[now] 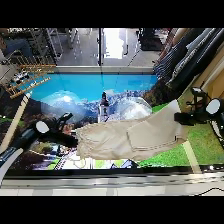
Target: Fold the clothes and pants, and hang the long-sleeved shirts on hangers.
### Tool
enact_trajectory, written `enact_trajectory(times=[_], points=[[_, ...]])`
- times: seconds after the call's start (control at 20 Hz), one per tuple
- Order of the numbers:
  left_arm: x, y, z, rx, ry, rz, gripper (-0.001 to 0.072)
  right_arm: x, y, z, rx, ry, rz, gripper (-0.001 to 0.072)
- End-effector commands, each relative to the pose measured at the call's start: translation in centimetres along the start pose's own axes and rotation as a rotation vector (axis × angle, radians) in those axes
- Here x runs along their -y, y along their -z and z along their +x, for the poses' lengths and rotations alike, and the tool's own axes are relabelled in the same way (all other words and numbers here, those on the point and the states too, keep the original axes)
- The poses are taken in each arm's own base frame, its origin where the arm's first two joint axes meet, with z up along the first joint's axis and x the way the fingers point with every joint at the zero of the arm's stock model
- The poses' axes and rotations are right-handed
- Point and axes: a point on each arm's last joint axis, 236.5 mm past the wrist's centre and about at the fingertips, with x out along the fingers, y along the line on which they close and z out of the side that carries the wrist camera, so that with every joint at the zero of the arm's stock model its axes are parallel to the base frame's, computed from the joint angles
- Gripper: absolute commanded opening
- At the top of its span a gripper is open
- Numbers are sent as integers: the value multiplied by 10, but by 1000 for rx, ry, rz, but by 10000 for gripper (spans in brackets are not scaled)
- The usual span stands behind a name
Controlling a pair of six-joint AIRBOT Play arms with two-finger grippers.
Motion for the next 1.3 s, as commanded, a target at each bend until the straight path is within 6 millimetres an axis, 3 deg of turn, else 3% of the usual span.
enact_trajectory(times=[0.0,0.15,0.25,0.35,0.4,0.5,0.55,0.7,0.75,0.8,0.85,0.9,0.95,1.0,1.05,1.1,1.15,1.25], points=[[19,-13,35,37,22,23,13,-52,-21,-49,70,-43,-77,13],[22,-8,52,10,23,6,13,-155,-22,-74,118,-197,-188,13],[17,-5,57,-6,21,-20,13,-227,-3,-73,109,-287,-255,13],[15,-12,45,24,18,-22,13,-300,23,-61,90,-369,-322,13],[19,-18,28,45,29,-21,13,-333,37,-51,78,-401,-355,13],[26,-29,-33,93,34,-35,13,-396,72,-21,45,-455,-420,13],[14,-28,-69,118,-29,-75,13,-424,92,-3,27,-479,-459,13],[-57,-2,-163,233,-338,-263,14,-499,143,43,13,-605,-527,19],[-71,6,-187,276,-392,-304,14,-519,160,49,-4,-674,-552,68],[-76,10,-202,316,-408,-330,13,-533,181,49,-57,-747,-573,179],[-77,10,-212,347,-405,-338,13,-540,191,41,-93,-802,-607,247],[-74,8,-214,366,-384,-342,13,-540,183,28,-87,-826,-635,300],[-67,3,-211,376,-345,-334,13,-531,161,16,-58,-811,-657,311],[-56,-4,-205,381,-290,-312,14,-507,125,6,-19,-754,-640,366],[-42,-12,-197,382,-224,-281,14,-472,86,4,18,-678,-585,426],[-29,-19,-189,378,-170,-250,13,-423,50,7,28,-593,-509,424],[-17,-24,-178,361,-124,-219,14,-373,28,13,-1,-536,-429,425],[0,-28,-148,284,-61,-159,13,-284,23,31,-91,-467,-305,429]])
